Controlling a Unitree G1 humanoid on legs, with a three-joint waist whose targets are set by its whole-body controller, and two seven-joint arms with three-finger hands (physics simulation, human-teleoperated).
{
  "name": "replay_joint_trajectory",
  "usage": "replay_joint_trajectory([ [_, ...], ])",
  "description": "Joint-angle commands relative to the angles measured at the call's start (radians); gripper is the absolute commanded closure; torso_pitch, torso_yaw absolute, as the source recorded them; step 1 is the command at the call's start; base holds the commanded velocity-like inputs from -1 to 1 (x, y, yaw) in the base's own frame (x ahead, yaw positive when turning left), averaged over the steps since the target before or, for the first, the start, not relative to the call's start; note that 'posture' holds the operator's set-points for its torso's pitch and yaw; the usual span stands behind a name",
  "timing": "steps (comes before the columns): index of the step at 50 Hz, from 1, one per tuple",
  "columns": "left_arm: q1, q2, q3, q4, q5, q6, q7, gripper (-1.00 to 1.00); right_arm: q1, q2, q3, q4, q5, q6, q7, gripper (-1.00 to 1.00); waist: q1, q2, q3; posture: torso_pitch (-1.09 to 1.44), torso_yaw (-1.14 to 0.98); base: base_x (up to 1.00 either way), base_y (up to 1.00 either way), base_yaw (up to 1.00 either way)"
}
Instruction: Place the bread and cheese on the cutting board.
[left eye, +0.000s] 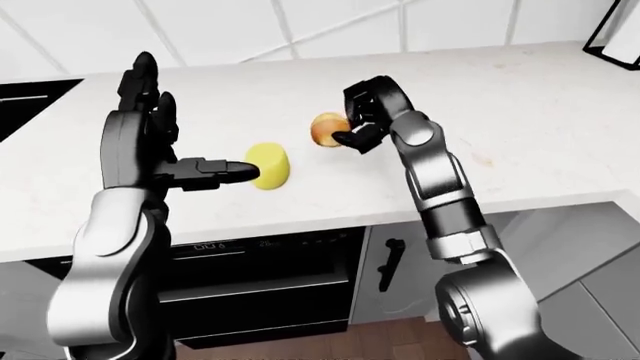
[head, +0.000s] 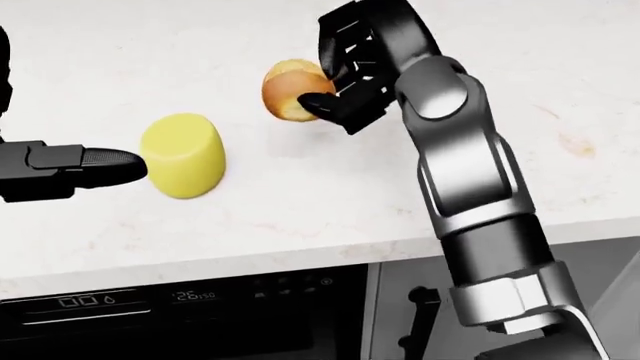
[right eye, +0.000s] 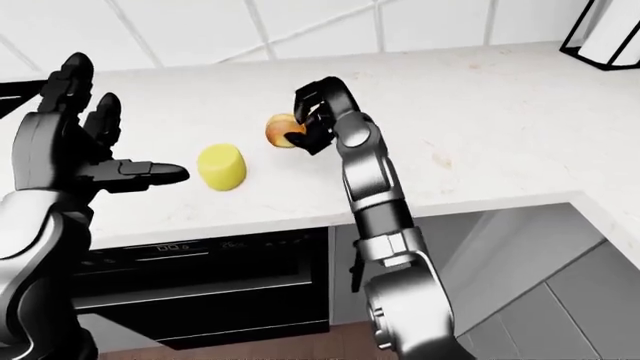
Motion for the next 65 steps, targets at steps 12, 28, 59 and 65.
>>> replay_joint_trajectory([
  [12,-0.082,0.010,-0.007,-0.018,0.016,0.018,-0.004,-1.00,-0.170,-0.053,-0.055,-0.294,0.030,0.300,0.001,1.00,0.002,-0.004,-0.027,0.00,0.00,0.00,0.00,0.00],
  [28,-0.231,0.014,-0.037,0.033,-0.024,0.169,0.047,-1.00,-0.044,-0.127,-0.116,-0.893,0.230,0.701,-0.143,1.00,0.009,-0.014,-0.015,0.00,0.00,0.00,0.00,0.00],
  [59,-0.221,-0.068,-0.198,0.154,0.265,0.138,-0.199,-1.00,-0.021,-0.219,-0.140,-1.075,0.361,0.763,-0.213,1.00,0.010,-0.029,-0.014,0.00,0.00,0.00,0.00,0.00],
  [65,-0.180,-0.081,-0.196,0.164,0.323,0.118,-0.242,-1.00,-0.014,-0.212,-0.129,-1.069,0.360,0.751,-0.214,1.00,0.010,-0.029,-0.016,0.00,0.00,0.00,0.00,0.00],
])
